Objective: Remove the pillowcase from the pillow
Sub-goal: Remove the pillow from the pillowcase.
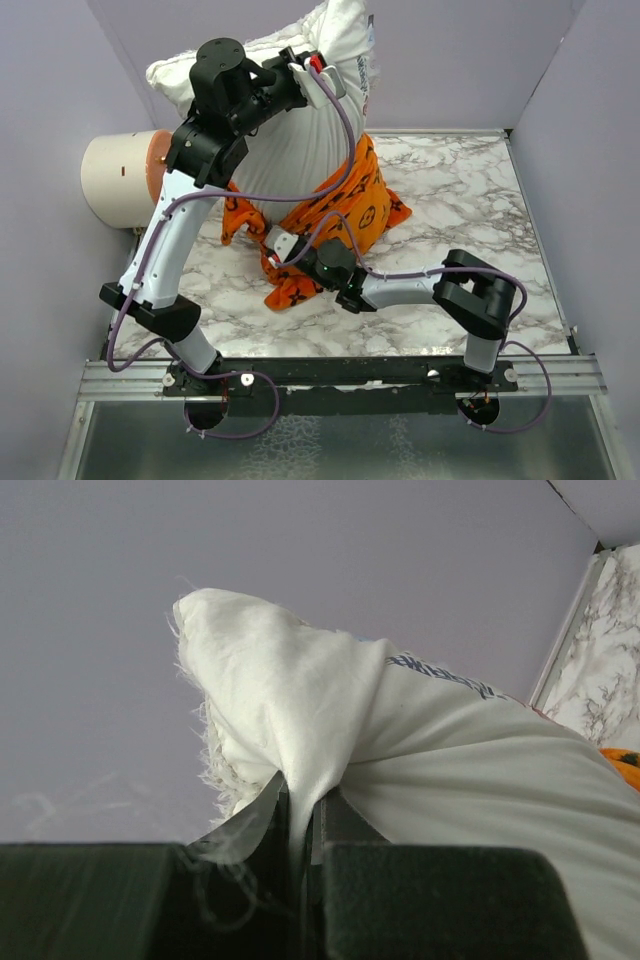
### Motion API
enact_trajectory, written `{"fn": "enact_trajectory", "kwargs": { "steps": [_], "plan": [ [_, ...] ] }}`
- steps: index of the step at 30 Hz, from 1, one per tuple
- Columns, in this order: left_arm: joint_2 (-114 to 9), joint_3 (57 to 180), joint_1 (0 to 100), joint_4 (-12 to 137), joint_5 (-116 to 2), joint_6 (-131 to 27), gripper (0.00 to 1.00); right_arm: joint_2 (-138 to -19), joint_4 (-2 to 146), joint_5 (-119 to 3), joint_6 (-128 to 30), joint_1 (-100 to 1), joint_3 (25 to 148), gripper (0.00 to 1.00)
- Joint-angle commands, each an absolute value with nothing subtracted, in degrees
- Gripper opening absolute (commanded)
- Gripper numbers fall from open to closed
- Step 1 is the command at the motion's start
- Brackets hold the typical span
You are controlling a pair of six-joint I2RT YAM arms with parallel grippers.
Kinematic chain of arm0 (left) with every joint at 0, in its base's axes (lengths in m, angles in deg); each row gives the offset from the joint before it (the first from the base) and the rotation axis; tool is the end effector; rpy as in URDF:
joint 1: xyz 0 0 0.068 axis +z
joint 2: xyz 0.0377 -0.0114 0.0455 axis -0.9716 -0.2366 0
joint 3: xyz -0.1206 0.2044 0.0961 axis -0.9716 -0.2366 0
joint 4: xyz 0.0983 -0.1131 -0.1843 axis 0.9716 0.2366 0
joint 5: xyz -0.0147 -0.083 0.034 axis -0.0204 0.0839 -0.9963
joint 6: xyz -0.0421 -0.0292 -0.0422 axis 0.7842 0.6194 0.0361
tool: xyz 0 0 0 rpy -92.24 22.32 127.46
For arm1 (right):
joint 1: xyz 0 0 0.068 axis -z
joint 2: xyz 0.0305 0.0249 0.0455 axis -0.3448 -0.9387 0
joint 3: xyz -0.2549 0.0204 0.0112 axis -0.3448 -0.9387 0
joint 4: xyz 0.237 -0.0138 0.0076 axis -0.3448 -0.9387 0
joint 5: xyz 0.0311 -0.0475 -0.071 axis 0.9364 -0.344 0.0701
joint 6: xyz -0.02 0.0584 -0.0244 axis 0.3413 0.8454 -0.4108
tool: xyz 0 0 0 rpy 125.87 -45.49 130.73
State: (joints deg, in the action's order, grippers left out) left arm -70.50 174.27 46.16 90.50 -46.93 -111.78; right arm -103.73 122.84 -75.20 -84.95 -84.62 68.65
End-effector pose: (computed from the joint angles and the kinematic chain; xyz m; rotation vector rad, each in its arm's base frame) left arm 0.2551 -0.1674 0.5509 1.0975 0.9215 0.0366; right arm 0.1827 0.3622 0.2296 -1.0352 1.1554 0.3619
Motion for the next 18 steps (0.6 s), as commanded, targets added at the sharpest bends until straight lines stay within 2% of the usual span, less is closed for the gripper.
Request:
{"fn": "enact_trajectory", "kwargs": {
  "steps": [1,5,11,14,15,16,18],
  "plan": [
    [-67.55,181.93,44.91,60.03,-46.36,-115.55,0.0,-106.31,109.24,-76.47,-76.53,-86.29,56.51,0.01],
    [-69.0,184.56,44.85,57.44,-46.4,-115.05,0.0,-105.3,109.15,-76.91,-73.28,-86.31,53.52,0.01],
    [-71.5,189.16,44.85,51.86,-45.32,-115.0,0.0,-109.57,99.42,-75.48,-66.81,-87.53,60.81,0.01],
    [-72.7,192.28,44.79,49.38,-45.34,-114.73,0.0,-109.28,100.24,-77.01,-62.85,-87.21,59.6,0.01],
    [-72.77,192.77,44.81,48.81,-45.36,-114.38,0.0,-108.62,100.59,-76.6,-61.33,-86.92,58.7,0.03],
    [-72.59,192.74,44.84,48.09,-45.26,-114.04,0.0,-107.94,100.86,-76.69,-59.52,-86.71,57.66,0.11],
    [-72.11,192.2,44.84,46.29,-45.17,-113.1,0.0,-106.46,100.36,-76.6,-55.48,-86.11,56.73,0.18]
  ]
}}
